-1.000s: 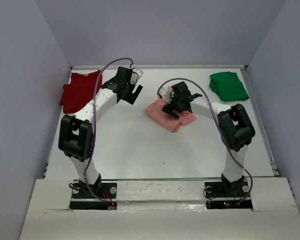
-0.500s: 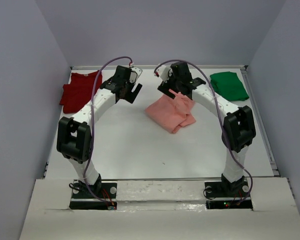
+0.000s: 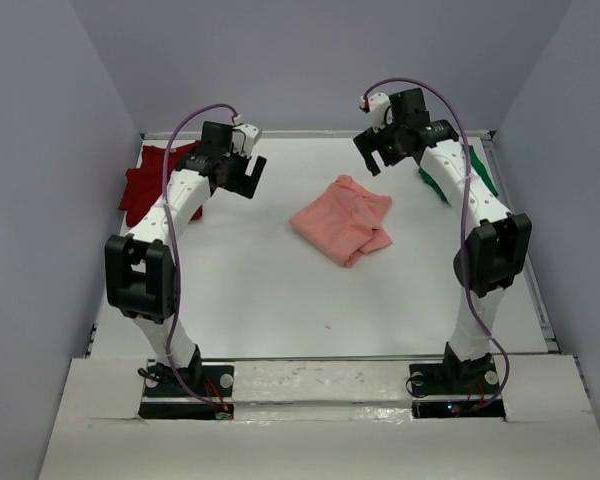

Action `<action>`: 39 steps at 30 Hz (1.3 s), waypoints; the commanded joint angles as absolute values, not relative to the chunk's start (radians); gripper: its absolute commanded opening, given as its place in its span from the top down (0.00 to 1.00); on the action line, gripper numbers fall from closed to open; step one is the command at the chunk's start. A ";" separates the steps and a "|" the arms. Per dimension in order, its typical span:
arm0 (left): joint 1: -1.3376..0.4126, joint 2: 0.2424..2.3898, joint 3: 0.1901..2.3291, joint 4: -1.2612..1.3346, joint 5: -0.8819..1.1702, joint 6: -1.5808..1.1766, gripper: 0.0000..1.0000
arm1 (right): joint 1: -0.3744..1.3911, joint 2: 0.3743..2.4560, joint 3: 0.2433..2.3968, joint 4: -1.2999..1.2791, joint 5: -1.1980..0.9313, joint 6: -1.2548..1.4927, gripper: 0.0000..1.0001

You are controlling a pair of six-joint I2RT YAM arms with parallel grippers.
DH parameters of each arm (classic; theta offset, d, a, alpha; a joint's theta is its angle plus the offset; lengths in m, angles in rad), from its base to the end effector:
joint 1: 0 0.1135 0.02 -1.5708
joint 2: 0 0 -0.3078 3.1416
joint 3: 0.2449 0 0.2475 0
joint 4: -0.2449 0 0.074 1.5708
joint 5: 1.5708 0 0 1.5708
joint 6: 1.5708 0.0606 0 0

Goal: Fold and stack the t-shirts
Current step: Smooth out wrinkles on the folded tshirt

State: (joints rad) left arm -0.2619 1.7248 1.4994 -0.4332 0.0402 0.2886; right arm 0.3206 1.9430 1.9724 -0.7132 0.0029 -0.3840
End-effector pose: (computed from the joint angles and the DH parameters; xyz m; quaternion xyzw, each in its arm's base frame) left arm 0.4061 -0.1114 0.3401 0.2525 0.8614 -0.0122 0.4406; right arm 0.4504 0.1494 0.3822 -0.3111 0.8480 -0.0149 0.4288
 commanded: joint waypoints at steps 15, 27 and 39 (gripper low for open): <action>-0.339 2.031 1.740 -0.571 0.557 0.288 0.06 | 0.296 1.804 1.678 -1.108 -0.344 -0.230 0.09; -0.437 2.187 1.908 -0.563 0.552 0.276 0.06 | 0.233 2.012 1.727 -1.038 -0.296 -0.239 0.06; -0.448 2.210 1.901 -0.566 0.538 0.275 0.05 | 0.215 2.198 1.919 -1.026 -0.259 -0.242 0.05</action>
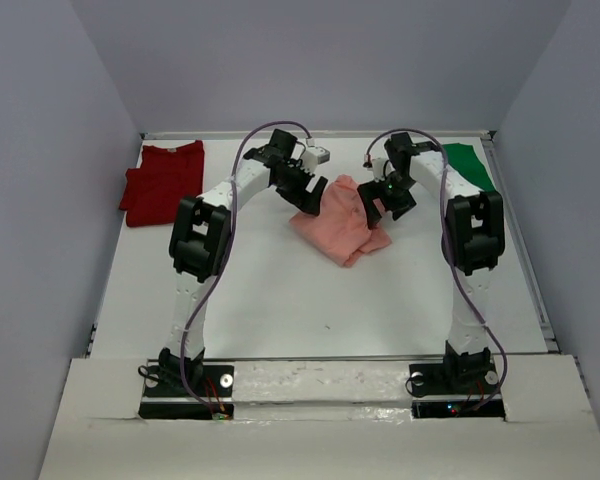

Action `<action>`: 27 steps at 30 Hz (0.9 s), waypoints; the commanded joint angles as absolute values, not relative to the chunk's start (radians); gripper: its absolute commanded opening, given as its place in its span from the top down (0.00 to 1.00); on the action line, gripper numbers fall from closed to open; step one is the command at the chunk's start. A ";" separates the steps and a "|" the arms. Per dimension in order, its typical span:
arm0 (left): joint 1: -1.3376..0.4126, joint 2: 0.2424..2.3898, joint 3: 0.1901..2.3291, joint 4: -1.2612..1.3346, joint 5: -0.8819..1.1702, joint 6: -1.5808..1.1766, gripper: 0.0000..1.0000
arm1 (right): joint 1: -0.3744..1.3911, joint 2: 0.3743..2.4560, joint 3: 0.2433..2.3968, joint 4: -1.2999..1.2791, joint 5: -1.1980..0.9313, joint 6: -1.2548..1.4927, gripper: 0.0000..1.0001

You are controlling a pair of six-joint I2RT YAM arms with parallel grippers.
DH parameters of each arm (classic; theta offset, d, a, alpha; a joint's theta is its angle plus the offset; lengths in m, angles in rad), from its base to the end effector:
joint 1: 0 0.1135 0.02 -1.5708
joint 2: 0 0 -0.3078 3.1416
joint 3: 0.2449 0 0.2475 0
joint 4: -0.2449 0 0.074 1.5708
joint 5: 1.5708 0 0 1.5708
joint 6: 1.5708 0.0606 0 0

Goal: Fold and stack the t-shirts
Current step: Smooth out wrinkles on the folded tshirt

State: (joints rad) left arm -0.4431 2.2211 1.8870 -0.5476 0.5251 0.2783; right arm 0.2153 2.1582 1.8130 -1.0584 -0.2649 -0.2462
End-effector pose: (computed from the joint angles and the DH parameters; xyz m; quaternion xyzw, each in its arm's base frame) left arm 0.4687 -0.2561 0.2388 0.4028 0.8195 -0.2703 0.3050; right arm 0.4449 0.1135 0.2143 -0.2366 0.9591 0.1303 0.0848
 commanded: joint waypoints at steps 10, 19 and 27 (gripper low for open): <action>-0.460 2.166 1.819 -0.606 0.658 0.262 0.05 | 0.215 2.376 2.172 -1.085 -0.314 -0.242 0.04; -0.463 1.974 1.654 -0.653 0.735 0.250 0.05 | 0.206 2.471 2.338 -1.091 -0.314 -0.245 0.03; -0.494 1.807 1.507 -0.595 0.762 0.219 0.01 | 0.206 2.513 2.460 -1.089 -0.307 -0.261 0.01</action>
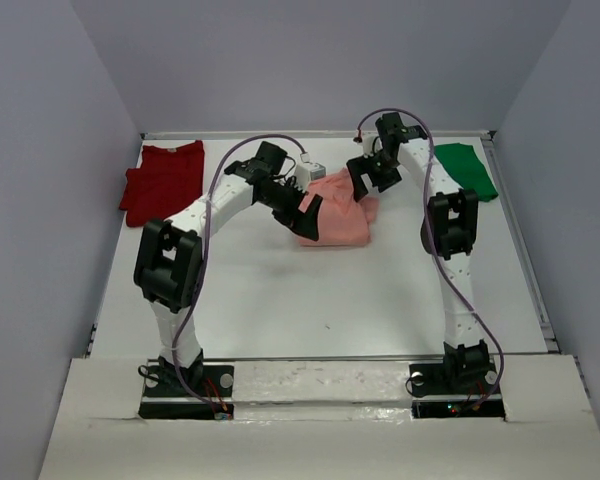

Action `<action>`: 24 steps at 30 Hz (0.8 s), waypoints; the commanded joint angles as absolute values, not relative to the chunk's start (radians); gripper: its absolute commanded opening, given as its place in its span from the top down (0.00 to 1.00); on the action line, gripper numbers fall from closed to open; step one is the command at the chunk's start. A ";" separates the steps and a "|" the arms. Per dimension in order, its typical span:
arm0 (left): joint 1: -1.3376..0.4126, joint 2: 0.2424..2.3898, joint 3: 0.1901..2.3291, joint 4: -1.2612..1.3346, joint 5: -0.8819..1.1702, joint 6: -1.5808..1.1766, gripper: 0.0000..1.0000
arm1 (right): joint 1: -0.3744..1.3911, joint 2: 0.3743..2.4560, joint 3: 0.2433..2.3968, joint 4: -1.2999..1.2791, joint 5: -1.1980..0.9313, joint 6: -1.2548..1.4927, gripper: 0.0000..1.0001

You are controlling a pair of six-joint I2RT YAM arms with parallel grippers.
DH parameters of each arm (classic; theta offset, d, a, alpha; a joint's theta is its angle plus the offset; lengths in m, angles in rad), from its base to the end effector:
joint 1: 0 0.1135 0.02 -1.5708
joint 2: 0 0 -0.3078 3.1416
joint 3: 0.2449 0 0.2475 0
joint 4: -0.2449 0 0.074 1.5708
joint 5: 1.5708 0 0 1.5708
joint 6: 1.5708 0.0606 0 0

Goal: Fold and stack the t-shirts
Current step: Smooth out wrinkles on the folded tshirt, then put the neatly folded tshirt into the corner of the board with the left arm

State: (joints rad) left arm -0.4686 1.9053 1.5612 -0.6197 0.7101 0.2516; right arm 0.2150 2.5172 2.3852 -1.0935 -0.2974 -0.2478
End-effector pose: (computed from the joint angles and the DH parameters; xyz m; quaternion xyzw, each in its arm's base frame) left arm 0.3709 -0.2321 0.2812 0.4125 0.8008 -0.3601 0.2426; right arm 0.5436 0.1369 0.1972 -0.2482 0.9425 0.1431 0.1723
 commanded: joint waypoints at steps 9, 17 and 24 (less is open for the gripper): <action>-0.557 1.798 1.483 -0.560 0.741 0.209 0.01 | 0.206 2.432 2.459 -1.049 -0.334 -0.314 0.01; -0.437 1.815 1.514 -0.535 0.615 0.181 0.01 | 0.206 2.004 2.086 -0.965 -0.292 -0.367 0.01; -0.272 1.925 1.537 -0.529 0.761 0.167 0.04 | 0.206 1.723 1.853 -0.900 -0.160 -0.423 0.00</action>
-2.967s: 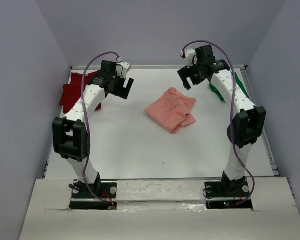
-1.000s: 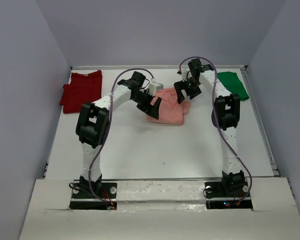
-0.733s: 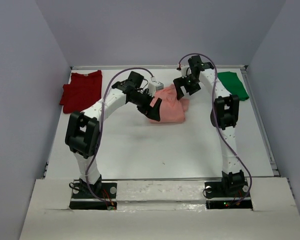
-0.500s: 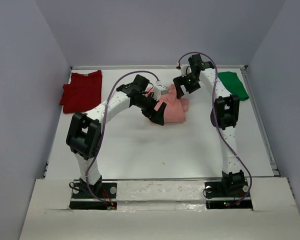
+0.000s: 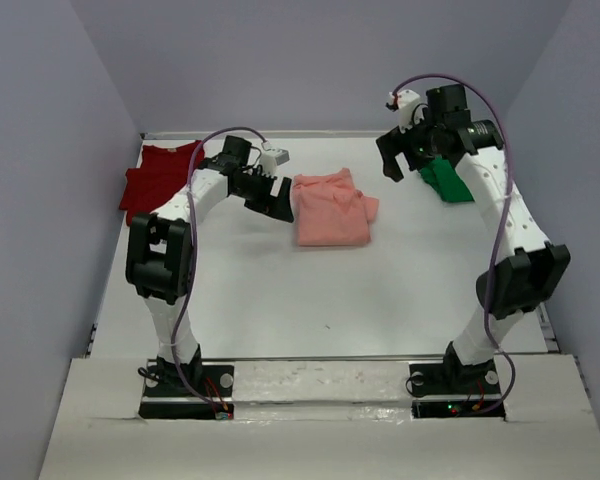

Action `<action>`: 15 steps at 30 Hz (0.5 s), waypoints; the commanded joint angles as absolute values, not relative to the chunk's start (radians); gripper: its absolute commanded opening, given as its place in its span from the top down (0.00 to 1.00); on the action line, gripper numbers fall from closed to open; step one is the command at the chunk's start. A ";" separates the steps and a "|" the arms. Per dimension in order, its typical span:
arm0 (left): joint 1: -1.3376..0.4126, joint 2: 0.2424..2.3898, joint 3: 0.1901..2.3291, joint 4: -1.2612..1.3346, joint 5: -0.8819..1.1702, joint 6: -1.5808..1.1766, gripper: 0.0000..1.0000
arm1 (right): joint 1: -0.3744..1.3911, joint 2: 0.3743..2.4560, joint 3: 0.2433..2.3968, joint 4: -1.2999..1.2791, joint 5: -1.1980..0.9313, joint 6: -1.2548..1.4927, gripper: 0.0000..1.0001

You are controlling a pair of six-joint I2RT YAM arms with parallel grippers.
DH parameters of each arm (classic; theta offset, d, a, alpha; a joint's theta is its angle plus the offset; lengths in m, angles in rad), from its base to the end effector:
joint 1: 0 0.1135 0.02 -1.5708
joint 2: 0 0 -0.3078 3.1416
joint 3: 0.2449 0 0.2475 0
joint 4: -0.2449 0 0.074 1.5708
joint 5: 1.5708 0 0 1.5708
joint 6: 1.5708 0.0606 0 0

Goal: Fold and stack the t-shirts
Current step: Put the neatly folded tshirt into the corner of the board with the left arm

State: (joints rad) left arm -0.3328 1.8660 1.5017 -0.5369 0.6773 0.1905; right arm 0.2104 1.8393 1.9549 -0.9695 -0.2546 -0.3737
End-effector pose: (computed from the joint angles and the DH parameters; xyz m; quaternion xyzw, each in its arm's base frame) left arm 0.3945 -0.1765 0.2835 0.3359 0.8323 -0.3350 0.2868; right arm 0.4079 0.1027 0.3976 -0.3101 0.8767 0.0901 0.3565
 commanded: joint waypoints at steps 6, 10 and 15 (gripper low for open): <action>-0.245 2.066 1.603 -0.561 0.937 0.169 0.12 | 0.196 1.539 1.648 -0.868 -0.074 -0.460 0.00; -0.245 2.095 1.624 -0.561 1.002 0.178 0.12 | 0.183 1.488 1.583 -0.861 -0.086 -0.462 0.00; -0.241 2.160 1.652 -0.535 1.081 0.149 0.13 | 0.140 1.444 1.523 -0.859 -0.118 -0.466 0.00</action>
State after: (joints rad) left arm -0.2417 2.1418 1.5890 -0.5430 0.9565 0.1734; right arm 0.1673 1.5276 1.5364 -0.9047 -0.1093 -0.4522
